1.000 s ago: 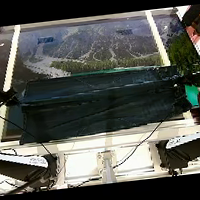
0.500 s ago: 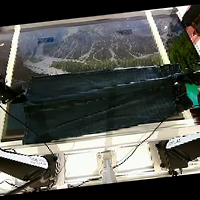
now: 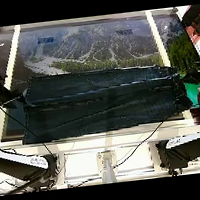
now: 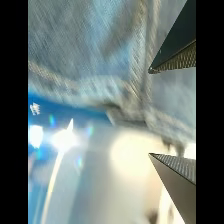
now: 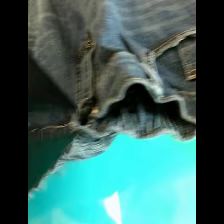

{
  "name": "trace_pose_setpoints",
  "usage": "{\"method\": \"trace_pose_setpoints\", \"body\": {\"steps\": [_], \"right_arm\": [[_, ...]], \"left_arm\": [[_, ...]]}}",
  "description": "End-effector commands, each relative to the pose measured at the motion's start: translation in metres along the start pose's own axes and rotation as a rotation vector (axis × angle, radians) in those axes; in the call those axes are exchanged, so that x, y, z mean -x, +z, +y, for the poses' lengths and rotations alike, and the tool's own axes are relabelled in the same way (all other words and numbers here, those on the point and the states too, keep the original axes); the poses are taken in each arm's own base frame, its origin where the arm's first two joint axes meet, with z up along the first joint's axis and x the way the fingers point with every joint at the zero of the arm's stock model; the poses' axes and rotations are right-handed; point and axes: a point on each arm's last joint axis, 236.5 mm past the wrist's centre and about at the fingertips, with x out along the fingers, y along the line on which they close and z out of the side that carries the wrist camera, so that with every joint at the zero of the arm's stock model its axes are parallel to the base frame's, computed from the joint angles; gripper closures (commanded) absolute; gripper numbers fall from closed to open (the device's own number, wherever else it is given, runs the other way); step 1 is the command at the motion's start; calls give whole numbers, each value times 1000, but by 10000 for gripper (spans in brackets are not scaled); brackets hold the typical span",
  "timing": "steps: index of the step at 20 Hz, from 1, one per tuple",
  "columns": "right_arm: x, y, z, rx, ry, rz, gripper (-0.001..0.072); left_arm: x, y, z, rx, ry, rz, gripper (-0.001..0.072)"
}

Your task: Fold the clothes and pants, and hang the long-sleeved shirts on hangers.

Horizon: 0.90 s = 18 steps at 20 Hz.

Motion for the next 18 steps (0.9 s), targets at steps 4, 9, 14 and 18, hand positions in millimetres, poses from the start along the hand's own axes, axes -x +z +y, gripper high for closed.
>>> {"method": "trace_pose_setpoints", "body": {"steps": [4,9,14,18], "right_arm": [[82,7,7,-6,-182,-147,666],[167,-21,19,33,-375,-325,667],[154,-109,-22,-120,-430,-351,667],[49,-185,-45,-237,-340,-165,667]], "left_arm": [[73,-22,82,82,272,-125,676],[137,-38,98,98,288,-343,677],[205,-46,85,37,241,-627,678],[202,-47,42,-10,56,-657,678]]}}
